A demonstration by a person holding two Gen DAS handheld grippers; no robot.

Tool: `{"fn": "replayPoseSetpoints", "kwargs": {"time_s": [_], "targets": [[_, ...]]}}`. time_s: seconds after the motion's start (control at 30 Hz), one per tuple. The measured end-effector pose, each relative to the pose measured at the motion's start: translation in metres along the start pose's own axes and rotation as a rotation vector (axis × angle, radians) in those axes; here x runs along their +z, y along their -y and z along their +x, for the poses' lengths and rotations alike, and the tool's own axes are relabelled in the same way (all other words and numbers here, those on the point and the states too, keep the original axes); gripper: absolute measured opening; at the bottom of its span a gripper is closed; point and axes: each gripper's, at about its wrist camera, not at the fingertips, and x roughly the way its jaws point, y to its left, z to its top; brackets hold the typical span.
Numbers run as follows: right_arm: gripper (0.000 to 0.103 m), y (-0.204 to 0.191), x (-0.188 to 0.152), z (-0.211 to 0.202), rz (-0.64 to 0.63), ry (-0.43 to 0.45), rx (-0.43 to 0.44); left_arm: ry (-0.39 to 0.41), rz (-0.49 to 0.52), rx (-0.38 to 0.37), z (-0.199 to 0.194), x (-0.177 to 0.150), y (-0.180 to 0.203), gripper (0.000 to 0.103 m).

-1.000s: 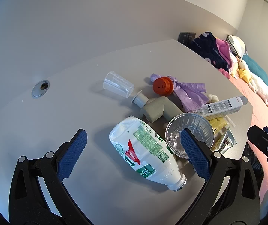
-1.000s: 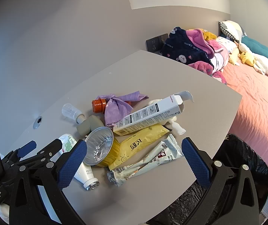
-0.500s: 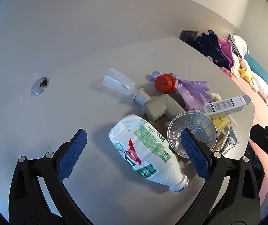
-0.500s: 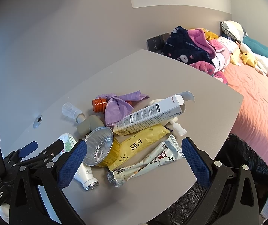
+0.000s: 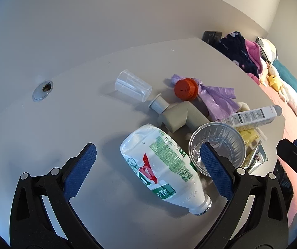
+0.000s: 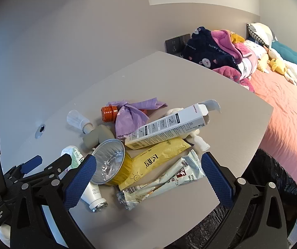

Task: Collect trash
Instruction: 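Grasp the white plastic bottle with the left tool while the right tool grasps the foil cup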

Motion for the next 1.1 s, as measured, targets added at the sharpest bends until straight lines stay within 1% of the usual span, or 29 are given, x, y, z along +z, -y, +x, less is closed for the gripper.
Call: {"fn": "replayPoseSetpoints", "kwargs": {"time_s": [0.23,0.4,0.5,0.53,0.6,0.63,0.77,0.8,0.87,0.9,0.97,1.03,1.1], "targets": [[0.101,-0.004,-0.001,0.013,-0.019,-0.025,-0.001,-0.049,-0.045,0.023,0.018,-0.003,-0.008,0.097],[0.092,-0.008,0.0,0.026,-0.029,-0.057,0.005,-0.073,-0.081,0.01,0.029,-0.004,-0.014,0.097],[0.078,-0.011,-0.001,0.036,-0.038,-0.091,0.016,-0.095,-0.092,0.003,0.035,-0.004,-0.014,0.097],[0.075,-0.012,-0.001,0.041,-0.042,-0.106,0.024,-0.099,-0.096,0.001,0.037,-0.005,-0.014,0.096],[0.065,-0.015,-0.001,0.048,-0.051,-0.129,0.035,-0.115,-0.097,0.002,0.041,-0.006,-0.014,0.096],[0.063,-0.016,-0.002,0.052,-0.056,-0.139,0.044,-0.122,-0.097,0.003,0.043,-0.007,-0.014,0.096],[0.052,-0.023,-0.002,0.063,-0.071,-0.167,0.062,-0.178,-0.104,-0.007,0.054,-0.011,-0.017,0.081],[0.05,-0.024,-0.002,0.066,-0.071,-0.174,0.068,-0.164,-0.095,0.008,0.053,-0.012,-0.017,0.077],[0.044,-0.025,-0.002,0.07,-0.071,-0.186,0.077,-0.163,-0.07,0.042,0.053,-0.013,-0.017,0.071],[0.041,-0.026,-0.002,0.073,-0.071,-0.191,0.076,-0.163,-0.066,0.051,0.054,-0.012,-0.017,0.069],[0.037,-0.028,-0.003,0.077,-0.072,-0.205,0.077,-0.162,-0.064,0.063,0.053,-0.013,-0.018,0.068],[0.027,-0.028,-0.005,0.082,-0.069,-0.223,0.085,-0.155,-0.063,0.065,0.052,-0.014,-0.019,0.067],[0.008,-0.027,-0.007,0.087,-0.055,-0.241,0.116,-0.144,-0.054,0.068,0.052,-0.015,-0.019,0.065]]}}
